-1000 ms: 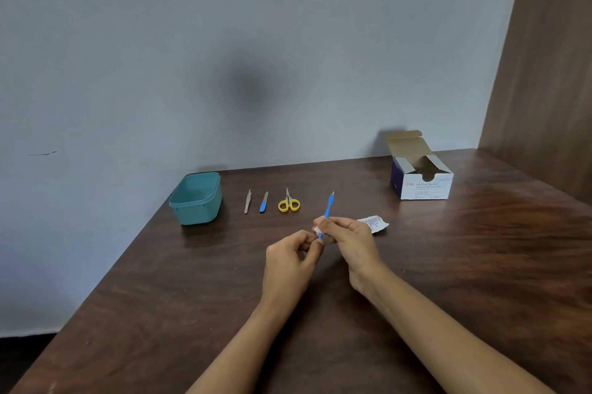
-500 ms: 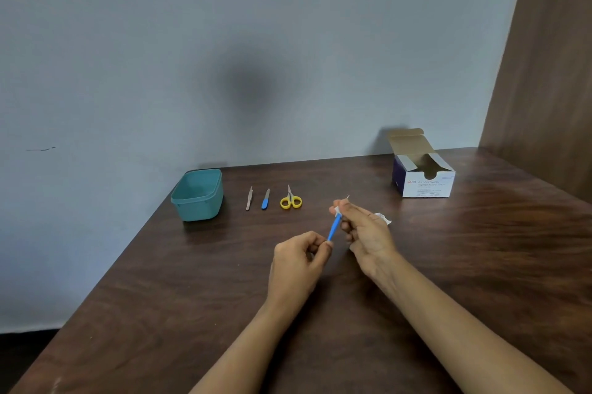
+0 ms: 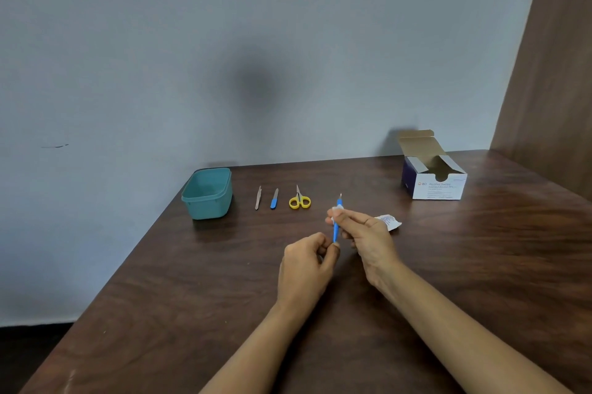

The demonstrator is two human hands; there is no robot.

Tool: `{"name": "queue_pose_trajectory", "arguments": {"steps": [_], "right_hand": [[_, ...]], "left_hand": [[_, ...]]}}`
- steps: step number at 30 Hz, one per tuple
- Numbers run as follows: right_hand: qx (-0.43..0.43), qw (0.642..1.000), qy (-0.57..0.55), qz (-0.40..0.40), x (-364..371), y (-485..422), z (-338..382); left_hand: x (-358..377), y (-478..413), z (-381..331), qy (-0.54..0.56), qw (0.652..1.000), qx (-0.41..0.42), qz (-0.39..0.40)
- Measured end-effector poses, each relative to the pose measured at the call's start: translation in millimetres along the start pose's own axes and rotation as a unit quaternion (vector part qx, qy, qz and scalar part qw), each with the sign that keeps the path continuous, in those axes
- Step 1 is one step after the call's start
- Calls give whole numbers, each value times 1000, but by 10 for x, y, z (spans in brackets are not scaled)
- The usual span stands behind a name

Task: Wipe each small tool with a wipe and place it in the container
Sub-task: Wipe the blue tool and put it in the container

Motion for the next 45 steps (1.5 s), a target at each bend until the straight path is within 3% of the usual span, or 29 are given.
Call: {"name": "queue_pose_trajectory", "arguments": {"steps": [5, 10, 16, 29, 36, 45], "right_hand": [[-11, 999, 11, 51, 75, 60, -73], [-15, 999, -28, -13, 41, 10, -40], [10, 990, -110, -90, -86, -72, 73], [58, 988, -100, -99, -149, -126, 60], [64, 995, -69, 23, -187, -164, 67], [2, 995, 48, 84, -37, -44, -70]], "left_hand": [[-42, -25, 25, 40, 998, -18, -34], [-8, -37, 5, 75, 997, -26, -22], [35, -19, -19, 29, 999, -7, 26], [17, -10, -51, 28, 999, -10, 21], [-7, 2, -33, 22, 1000, -11, 12], [-36, -20, 21, 54, 998, -18, -35]]}}
Point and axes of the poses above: each hand's wrist, its own y-axis away from the middle knuckle, its own x-axis out of the palm, z = x × y, the point moved 1 cm from there along -y, towards the middle knuckle, and after that the axes turned 1 degree about -y, right-handed, at the moved point
